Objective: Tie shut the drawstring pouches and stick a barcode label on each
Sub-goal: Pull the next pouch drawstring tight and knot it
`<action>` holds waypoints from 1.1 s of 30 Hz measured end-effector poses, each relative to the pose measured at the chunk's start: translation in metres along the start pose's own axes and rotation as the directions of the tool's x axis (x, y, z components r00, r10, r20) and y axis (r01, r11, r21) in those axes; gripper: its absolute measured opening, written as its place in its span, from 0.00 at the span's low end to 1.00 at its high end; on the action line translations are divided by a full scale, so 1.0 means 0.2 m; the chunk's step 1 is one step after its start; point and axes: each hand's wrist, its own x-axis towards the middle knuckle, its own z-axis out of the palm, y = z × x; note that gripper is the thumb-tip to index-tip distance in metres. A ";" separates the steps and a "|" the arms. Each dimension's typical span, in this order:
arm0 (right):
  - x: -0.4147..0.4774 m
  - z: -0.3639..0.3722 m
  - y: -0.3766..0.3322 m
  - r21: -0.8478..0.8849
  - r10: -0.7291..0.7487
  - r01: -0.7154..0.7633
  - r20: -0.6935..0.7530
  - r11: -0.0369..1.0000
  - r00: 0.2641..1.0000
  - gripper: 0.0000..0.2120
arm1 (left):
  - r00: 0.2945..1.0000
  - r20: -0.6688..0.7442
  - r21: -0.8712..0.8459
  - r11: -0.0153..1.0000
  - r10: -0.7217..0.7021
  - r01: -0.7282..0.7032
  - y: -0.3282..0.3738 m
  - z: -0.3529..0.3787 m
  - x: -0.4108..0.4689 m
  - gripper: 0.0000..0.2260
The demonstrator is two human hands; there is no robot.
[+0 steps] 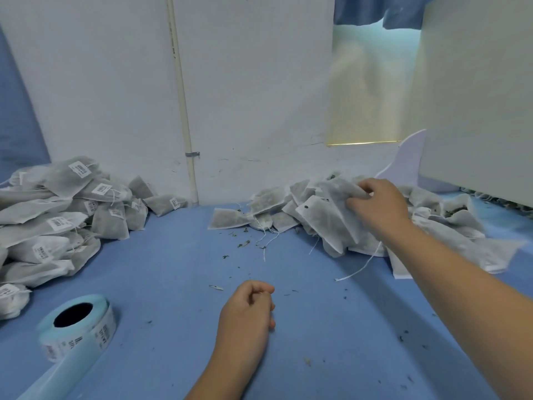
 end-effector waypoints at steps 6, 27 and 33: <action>-0.38 -0.11 -0.13 0.604 -0.033 -0.232 0.394 0.762 0.919 0.05 | 0.986 -0.074 -0.001 0.989 0.147 -0.147 0.06 -0.01 -0.04 0.10; -0.88 0.03 -0.26 0.657 0.004 -0.600 0.673 0.457 0.740 0.12 | 0.937 0.115 0.079 0.937 0.330 -0.340 0.18 -0.20 -0.27 0.14; -0.91 -0.03 -0.30 0.531 -0.044 -0.404 0.644 0.745 0.764 0.10 | 0.887 0.028 0.296 0.843 0.462 -0.449 0.17 -0.22 -0.24 0.23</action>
